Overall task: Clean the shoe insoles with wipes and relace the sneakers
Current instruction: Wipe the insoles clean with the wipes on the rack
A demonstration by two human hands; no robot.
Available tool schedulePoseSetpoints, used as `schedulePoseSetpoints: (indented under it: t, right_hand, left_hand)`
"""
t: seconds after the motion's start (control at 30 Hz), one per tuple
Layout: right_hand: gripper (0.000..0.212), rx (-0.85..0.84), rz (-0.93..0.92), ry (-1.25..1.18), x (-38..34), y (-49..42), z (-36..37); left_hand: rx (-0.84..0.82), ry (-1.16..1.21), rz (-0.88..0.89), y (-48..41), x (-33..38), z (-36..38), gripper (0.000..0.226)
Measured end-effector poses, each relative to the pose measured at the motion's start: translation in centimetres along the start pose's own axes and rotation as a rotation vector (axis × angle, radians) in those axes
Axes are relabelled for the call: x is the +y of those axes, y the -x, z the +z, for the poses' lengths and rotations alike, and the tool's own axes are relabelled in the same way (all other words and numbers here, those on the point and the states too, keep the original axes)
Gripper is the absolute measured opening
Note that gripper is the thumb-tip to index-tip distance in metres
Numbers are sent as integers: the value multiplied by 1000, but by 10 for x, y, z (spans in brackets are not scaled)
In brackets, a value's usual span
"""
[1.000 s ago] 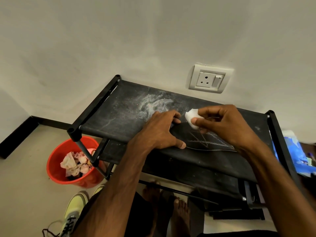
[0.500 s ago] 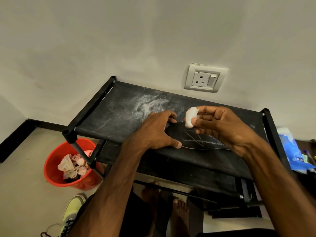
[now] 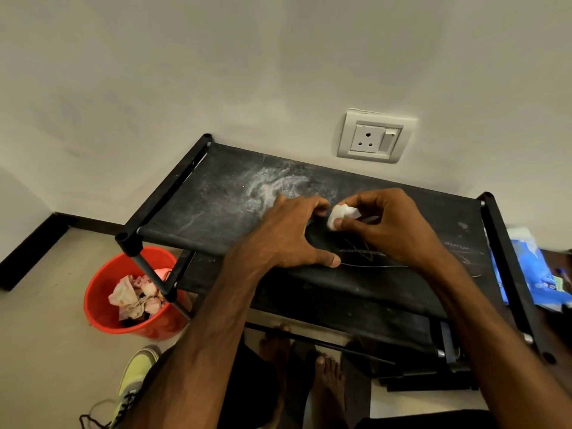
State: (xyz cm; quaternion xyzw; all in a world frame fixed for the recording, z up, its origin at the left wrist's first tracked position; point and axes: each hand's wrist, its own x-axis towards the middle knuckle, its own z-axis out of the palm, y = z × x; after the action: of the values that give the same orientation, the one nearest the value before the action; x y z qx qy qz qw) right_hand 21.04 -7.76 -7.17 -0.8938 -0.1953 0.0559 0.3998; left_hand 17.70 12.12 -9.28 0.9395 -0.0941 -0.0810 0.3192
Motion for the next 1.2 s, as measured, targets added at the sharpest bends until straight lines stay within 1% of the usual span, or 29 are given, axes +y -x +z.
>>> schedulePoseSetpoints:
  t: [0.07,0.13,0.23,0.37,0.4,0.5,0.57,0.63,0.8,0.87,0.93,1.1,1.2]
  right_hand:
    - [24,38,0,48,3,-4,3]
    - [30,57,-9,123,7,-6,6]
    - [39,24,-79,260,7,-7,7]
    - [28,-124,-101,391,2,-8,3]
    - [28,-129,-108,405,1,-9,3]
    - [25,-44,-126,423,0,-13,7]
    - [23,-39,-122,439,0,-16,9]
    - [23,-88,-117,460,-2,-17,9]
    - [21,-284,-57,472,-10,-4,-4]
    - [21,-330,-43,509,-10,1,-7]
    - [23,-300,-34,527,-10,3,-6]
    - [27,-128,-66,496,-7,-8,6]
    - [23,-148,-71,461,-5,-9,5]
  left_hand:
    - [22,-19,1,-1,4,5,98]
    - [44,-31,-10,-4,6,10,101]
    - [50,0,-30,-6,5,11,104]
    - [30,14,-31,-4,6,9,108]
    - [30,18,-32,-4,7,9,107]
    - [28,22,-43,-5,8,8,106]
    - [29,9,-47,-6,8,9,106]
    - [25,-2,-51,-6,8,9,105]
    - [40,-17,-47,-7,6,9,104]
    - [48,-19,-42,-8,5,10,103]
    - [58,-11,-38,-8,4,11,101]
    - [50,-12,-38,-11,2,12,98]
    - [49,-18,-33,-11,0,12,99]
